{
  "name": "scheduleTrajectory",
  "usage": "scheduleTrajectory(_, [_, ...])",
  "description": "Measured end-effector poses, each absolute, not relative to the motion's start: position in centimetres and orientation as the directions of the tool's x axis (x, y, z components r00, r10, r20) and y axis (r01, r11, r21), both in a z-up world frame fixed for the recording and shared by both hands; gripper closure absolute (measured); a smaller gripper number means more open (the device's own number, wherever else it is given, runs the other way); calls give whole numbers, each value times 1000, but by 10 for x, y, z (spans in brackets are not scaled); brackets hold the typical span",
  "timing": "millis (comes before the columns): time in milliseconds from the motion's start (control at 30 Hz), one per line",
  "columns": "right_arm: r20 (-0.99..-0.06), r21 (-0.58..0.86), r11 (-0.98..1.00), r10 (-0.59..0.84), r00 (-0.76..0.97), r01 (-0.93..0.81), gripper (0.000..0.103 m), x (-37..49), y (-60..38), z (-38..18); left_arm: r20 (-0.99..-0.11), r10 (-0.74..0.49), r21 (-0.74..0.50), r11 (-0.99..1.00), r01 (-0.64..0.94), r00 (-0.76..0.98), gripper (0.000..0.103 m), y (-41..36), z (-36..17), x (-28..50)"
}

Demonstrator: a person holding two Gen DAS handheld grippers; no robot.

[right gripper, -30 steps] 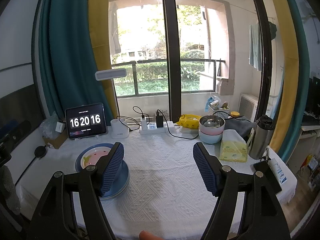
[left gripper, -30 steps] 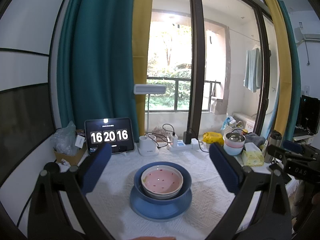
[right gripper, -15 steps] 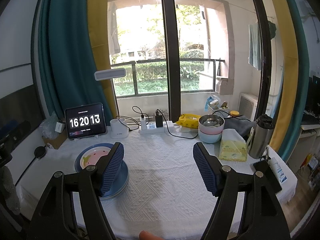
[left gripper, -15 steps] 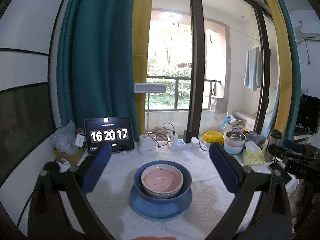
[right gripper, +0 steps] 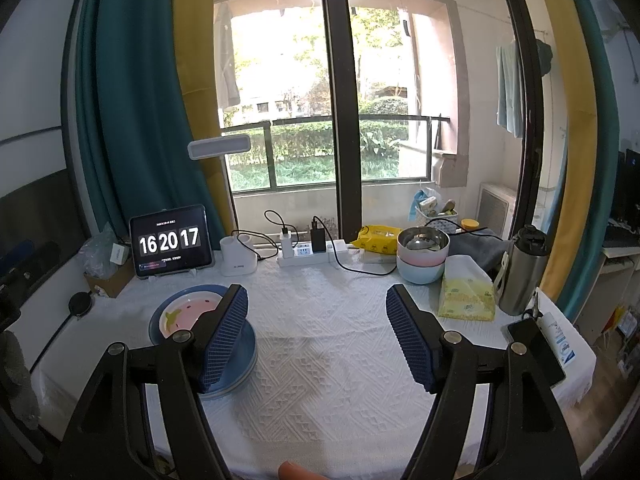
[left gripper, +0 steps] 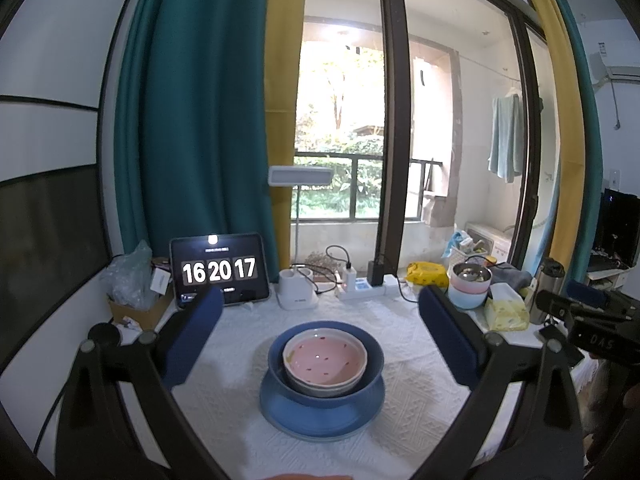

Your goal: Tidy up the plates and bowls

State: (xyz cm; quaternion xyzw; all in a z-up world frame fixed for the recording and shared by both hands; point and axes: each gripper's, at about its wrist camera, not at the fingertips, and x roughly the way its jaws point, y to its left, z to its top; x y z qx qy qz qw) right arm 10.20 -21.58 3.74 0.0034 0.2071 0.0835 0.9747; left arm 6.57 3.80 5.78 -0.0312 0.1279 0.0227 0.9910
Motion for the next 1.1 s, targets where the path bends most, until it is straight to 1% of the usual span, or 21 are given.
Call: scheduleTrajectory(1100, [-406,39,986,165,899,-163,28,103,-217,34,-252,43,-57,997,-60,967,4,40,55,69])
